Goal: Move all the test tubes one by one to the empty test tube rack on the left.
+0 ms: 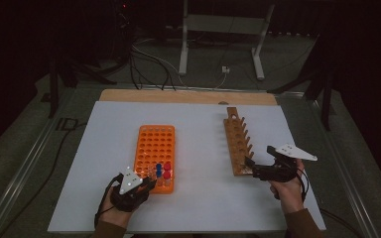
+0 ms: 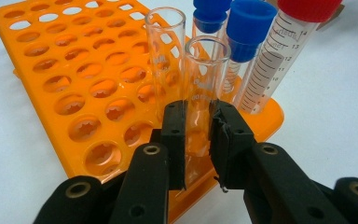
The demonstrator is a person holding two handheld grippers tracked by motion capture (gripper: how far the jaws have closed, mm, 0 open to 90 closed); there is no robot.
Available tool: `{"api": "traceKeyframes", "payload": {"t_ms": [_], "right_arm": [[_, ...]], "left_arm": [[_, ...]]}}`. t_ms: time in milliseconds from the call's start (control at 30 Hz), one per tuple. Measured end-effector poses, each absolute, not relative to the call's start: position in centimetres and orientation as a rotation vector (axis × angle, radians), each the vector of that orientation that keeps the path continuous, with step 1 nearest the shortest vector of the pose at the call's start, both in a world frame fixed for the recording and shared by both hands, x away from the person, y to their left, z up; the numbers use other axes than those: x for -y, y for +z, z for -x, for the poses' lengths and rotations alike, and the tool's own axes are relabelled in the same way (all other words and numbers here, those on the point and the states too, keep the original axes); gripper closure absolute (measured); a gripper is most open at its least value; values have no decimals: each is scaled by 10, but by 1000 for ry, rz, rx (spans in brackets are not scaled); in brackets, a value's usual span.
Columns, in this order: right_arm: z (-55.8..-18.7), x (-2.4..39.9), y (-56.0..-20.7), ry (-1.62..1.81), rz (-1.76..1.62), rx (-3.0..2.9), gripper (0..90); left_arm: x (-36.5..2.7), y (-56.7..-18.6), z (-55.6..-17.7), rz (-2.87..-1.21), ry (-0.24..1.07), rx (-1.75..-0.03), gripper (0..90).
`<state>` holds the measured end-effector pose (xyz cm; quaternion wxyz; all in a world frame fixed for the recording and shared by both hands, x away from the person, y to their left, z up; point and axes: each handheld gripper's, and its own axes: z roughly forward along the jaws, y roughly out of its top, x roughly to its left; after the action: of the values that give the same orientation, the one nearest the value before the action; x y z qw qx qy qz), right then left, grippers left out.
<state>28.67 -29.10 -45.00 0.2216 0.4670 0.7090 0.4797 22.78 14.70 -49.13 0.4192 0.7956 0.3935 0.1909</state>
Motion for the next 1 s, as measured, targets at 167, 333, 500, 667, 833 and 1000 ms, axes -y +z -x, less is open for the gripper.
{"api": "traceKeyframes", "payload": {"t_ms": [167, 333, 500, 667, 833, 1000], "right_arm": [[-285, 293, -451, 1342, -1281, -1948, 0], [-284, 295, -451, 1357, -1277, -1938, 0], [-282, 296, -453, 1371, -1264, -1936, 0], [-280, 296, -455, 1388, -1250, -1934, 0], [-279, 297, -457, 1392, -1235, -1931, 0], [-275, 296, -459, 1384, -1203, -1934, 0]], "left_arm": [[-150, -489, -228, -1986, 459, -975, 686], [-160, -478, -225, -1906, 443, -931, 614], [-167, -466, -220, -1819, 450, -875, 557], [-173, -457, -221, -1734, 476, -863, 479], [-180, -451, -228, -1671, 525, -887, 382], [-184, -450, -234, -1641, 566, -936, 294]]}}
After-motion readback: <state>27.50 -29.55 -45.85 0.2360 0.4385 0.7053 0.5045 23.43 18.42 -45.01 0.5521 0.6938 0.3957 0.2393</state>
